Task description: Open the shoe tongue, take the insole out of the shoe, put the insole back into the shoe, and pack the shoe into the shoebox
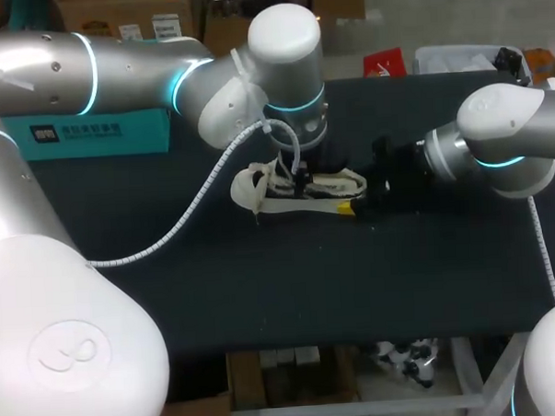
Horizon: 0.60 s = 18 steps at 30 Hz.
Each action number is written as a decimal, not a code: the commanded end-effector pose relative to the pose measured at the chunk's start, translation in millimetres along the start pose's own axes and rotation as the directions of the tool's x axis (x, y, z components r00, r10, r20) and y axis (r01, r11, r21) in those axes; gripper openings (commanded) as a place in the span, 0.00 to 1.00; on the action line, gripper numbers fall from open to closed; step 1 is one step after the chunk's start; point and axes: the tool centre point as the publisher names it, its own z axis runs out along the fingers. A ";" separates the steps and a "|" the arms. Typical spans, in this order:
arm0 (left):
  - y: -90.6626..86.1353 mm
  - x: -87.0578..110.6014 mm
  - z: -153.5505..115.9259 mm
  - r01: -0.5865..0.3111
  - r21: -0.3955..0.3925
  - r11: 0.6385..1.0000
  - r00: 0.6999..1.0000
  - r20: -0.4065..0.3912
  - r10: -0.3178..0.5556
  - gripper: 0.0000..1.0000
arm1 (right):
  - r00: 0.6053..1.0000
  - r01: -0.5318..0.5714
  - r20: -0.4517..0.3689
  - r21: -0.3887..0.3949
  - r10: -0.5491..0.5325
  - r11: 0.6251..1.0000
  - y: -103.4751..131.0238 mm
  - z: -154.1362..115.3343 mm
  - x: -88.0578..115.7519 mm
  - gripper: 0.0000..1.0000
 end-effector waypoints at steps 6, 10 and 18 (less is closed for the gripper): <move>-0.4 -24.3 120.2 -0.037 0.047 0.998 0.998 -0.052 0.040 0.00 | 1.000 0.002 -0.008 -0.002 -0.002 1.000 -10.8 6.6 2.3 0.00; -6.1 -23.7 82.2 -0.065 0.105 0.992 0.994 -0.076 0.073 0.00 | 1.000 0.002 -0.008 -0.002 -0.002 1.000 -10.8 6.6 2.3 0.00; -22.5 -13.5 6.3 -0.090 0.185 0.979 0.991 -0.080 0.106 0.00 | 1.000 0.002 -0.008 -0.002 -0.002 1.000 -10.8 6.6 2.3 0.00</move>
